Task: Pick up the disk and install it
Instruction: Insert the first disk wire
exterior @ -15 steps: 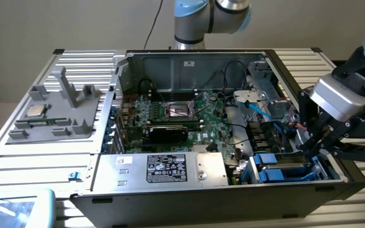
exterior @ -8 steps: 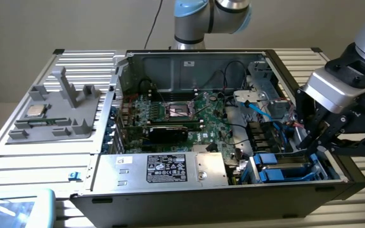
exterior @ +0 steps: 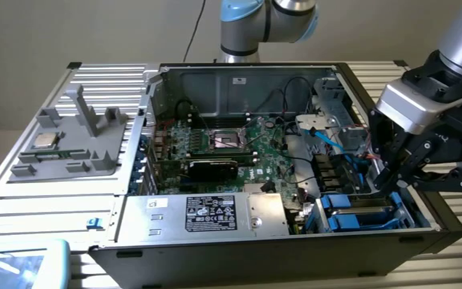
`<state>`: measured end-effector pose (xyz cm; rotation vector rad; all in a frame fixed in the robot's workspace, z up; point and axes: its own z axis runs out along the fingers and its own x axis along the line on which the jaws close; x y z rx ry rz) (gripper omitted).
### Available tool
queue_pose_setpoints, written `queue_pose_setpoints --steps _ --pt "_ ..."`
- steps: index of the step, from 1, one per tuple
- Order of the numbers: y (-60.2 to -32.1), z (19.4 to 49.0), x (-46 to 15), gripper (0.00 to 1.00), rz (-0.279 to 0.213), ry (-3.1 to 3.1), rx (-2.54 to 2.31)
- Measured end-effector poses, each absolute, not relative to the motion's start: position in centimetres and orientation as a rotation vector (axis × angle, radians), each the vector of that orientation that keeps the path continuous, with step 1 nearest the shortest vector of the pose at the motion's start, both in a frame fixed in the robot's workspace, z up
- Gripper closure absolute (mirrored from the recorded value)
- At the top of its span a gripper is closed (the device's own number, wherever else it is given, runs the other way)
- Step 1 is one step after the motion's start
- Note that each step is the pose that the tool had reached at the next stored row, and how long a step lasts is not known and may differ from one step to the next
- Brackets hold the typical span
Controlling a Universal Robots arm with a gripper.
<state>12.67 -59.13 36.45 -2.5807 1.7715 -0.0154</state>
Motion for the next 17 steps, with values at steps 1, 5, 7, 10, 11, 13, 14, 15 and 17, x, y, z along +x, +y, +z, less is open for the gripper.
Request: queue_pose_setpoints --steps 1,5,7,10,11,13,14,15,17 --pt "-59.0 36.4 12.6 0.84 -0.018 1.773 -2.583" --pt "-58.6 36.5 12.6 0.84 -0.025 1.777 -2.588" --pt "-58.3 36.5 12.6 0.84 -0.029 1.779 -2.591" --pt "-58.2 36.4 12.6 0.84 -0.031 1.780 -2.592" --pt "-58.2 36.4 12.6 0.84 -0.031 1.780 -2.592" --pt "-58.1 36.4 12.6 0.84 -0.032 1.780 -2.593" --pt "-58.0 36.4 12.6 0.84 -0.037 1.783 -2.597" --pt "-57.8 36.4 12.6 0.84 -0.045 1.786 -2.603" --pt "-57.2 36.4 12.6 0.84 -0.068 1.798 -2.620"
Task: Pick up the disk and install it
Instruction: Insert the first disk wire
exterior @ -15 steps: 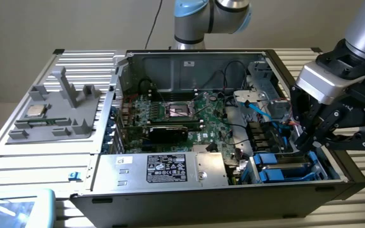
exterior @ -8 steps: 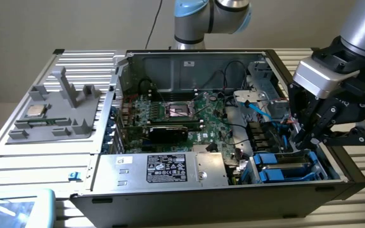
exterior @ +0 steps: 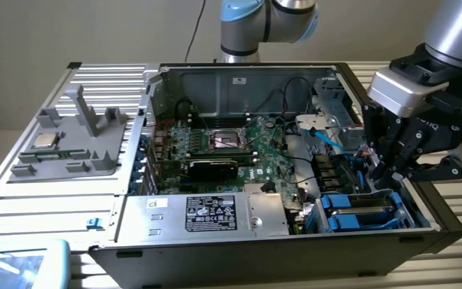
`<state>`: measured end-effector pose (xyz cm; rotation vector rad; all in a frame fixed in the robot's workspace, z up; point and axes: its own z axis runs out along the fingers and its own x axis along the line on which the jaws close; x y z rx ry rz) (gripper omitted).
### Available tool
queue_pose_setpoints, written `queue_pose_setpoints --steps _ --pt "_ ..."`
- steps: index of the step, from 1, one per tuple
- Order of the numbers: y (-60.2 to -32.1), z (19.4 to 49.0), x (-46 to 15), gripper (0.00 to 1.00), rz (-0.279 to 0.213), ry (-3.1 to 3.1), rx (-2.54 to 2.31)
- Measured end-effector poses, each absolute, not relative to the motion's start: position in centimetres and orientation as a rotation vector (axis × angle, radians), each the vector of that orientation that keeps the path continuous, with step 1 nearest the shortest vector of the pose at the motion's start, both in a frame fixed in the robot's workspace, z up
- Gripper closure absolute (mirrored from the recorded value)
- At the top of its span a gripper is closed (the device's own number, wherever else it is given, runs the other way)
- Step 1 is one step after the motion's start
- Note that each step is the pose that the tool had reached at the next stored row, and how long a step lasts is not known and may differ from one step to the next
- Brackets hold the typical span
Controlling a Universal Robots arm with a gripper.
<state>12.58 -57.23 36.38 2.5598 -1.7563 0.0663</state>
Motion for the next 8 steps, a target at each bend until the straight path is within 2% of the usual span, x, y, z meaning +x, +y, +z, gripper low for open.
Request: queue_pose_setpoints --steps 4,8 --pt "-56.22 36.31 12.57 0.84 0.094 -1.741 2.537" --pt "-56.20 36.28 12.57 0.84 0.094 -1.793 2.496"
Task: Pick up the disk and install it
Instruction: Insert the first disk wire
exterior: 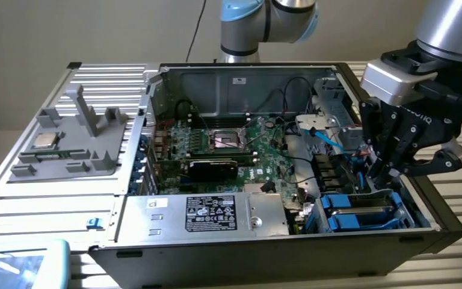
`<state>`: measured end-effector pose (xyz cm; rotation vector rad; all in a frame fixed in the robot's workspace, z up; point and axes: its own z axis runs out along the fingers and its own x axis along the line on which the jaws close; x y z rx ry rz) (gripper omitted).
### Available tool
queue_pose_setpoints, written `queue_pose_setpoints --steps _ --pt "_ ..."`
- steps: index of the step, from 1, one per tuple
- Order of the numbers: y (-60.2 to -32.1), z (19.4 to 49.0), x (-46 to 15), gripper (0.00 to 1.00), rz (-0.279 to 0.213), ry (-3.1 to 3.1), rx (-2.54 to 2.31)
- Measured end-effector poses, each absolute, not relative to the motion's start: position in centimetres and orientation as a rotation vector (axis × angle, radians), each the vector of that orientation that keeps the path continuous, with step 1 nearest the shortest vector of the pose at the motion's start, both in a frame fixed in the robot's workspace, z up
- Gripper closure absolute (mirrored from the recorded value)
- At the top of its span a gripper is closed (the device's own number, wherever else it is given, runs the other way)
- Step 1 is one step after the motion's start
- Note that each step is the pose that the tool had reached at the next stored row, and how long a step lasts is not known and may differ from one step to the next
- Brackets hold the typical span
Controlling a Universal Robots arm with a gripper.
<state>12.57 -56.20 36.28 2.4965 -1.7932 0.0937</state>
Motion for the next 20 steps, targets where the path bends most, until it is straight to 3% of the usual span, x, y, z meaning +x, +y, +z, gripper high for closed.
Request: queue_pose_setpoints --steps 20 --pt "-56.16 36.27 12.60 0.84 0.092 -1.858 2.445"
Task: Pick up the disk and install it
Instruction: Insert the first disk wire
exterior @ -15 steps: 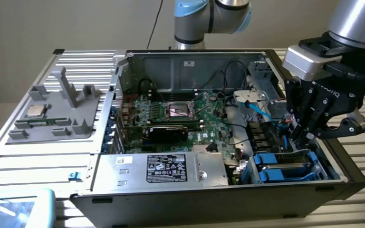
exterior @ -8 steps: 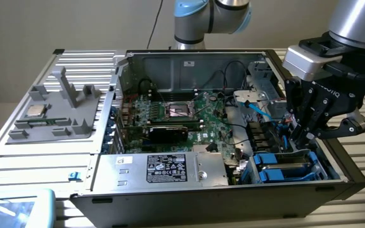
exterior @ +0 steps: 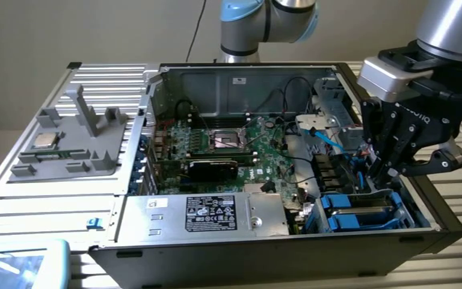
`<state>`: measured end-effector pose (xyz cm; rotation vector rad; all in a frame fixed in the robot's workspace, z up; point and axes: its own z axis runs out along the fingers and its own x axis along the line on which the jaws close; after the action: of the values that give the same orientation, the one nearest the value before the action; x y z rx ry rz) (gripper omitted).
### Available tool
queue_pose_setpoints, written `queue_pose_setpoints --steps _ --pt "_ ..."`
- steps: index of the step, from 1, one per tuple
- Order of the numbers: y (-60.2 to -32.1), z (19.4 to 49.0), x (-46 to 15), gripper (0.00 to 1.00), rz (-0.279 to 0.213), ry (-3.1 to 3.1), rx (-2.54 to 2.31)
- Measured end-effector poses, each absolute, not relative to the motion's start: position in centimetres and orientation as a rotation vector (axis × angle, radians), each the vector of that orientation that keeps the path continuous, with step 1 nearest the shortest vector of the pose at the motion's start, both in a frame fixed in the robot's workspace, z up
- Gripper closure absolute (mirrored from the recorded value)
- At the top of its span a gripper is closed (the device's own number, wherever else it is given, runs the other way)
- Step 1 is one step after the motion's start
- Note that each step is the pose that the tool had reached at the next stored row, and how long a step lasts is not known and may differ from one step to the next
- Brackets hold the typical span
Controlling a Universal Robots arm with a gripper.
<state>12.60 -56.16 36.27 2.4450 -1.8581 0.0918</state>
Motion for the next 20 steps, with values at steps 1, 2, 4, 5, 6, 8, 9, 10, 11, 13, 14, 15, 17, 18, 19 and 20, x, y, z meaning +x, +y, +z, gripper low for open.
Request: queue_pose_setpoints --steps 1,2,4,5,6,8,9,10,11,13,14,15,17,18,19,20 --pt "-56.15 36.27 12.60 0.84 0.091 -1.867 2.438" --pt "-56.15 36.27 12.60 0.84 0.090 -1.874 2.432" --pt "-56.15 36.26 12.61 0.84 0.087 -1.889 2.419" --pt "-56.15 36.25 12.61 0.84 0.085 -1.899 2.409" --pt "-56.15 36.25 12.60 0.84 0.083 -1.913 2.397" --pt "-56.15 36.25 12.60 0.84 0.080 -1.948 2.367" --pt "-56.15 36.24 12.61 0.84 0.079 -1.963 2.354" --pt "-56.15 36.23 12.60 0.84 0.077 -1.974 2.344" --pt "-56.15 36.23 12.60 0.84 0.077 -1.980 2.338" --pt "-56.16 36.21 12.61 0.84 0.075 -1.992 2.327" --pt "-56.19 36.20 12.62 0.84 0.069 -1.998 2.318" --pt "-56.21 36.19 12.61 0.84 0.064 -2.003 2.310" --pt "-56.22 36.16 12.61 0.84 0.055 -2.017 2.292" --pt "-56.23 36.15 12.60 0.84 0.051 -2.025 2.282" --pt "-56.23 36.13 12.60 0.84 0.048 -2.034 2.272" --pt "-56.24 36.11 12.60 0.84 0.046 -2.045 2.261"
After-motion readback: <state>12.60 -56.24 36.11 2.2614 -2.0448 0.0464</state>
